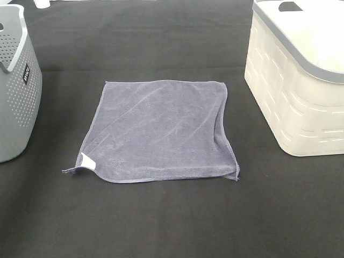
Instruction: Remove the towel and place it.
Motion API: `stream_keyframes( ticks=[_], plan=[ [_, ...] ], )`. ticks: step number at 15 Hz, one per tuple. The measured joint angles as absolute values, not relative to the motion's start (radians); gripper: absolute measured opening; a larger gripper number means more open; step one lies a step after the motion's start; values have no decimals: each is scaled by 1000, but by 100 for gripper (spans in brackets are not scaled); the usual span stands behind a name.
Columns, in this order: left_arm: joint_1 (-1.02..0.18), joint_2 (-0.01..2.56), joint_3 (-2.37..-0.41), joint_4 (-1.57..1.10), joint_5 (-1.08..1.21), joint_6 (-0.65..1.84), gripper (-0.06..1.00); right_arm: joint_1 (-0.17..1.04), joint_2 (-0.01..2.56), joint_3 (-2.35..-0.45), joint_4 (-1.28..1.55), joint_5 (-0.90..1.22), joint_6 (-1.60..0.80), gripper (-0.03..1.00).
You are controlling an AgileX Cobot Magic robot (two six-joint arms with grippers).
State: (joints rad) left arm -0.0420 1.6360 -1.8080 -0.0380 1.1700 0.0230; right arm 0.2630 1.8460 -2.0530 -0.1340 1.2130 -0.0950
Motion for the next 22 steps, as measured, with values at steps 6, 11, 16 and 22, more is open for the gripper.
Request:
stream_keyframes(
  ticks=[6, 11, 16, 22],
  plan=[
    [-42, 1592, -1804, 0, 1215, -44, 77, 263, 1721, -2052, -146, 1220, 30, 77],
    [-42, 1451, -1699, 14, 1216, -77, 77, 263, 1585, -2019, -136, 1220, 82, 77],
    [-42, 1227, -1504, 21, 1216, -82, 77, 263, 1443, -1719, -136, 1222, 70, 77],
    [-42, 984, -1197, 22, 1216, -82, 77, 263, 1294, -1317, -119, 1170, 63, 77]
  ],
)
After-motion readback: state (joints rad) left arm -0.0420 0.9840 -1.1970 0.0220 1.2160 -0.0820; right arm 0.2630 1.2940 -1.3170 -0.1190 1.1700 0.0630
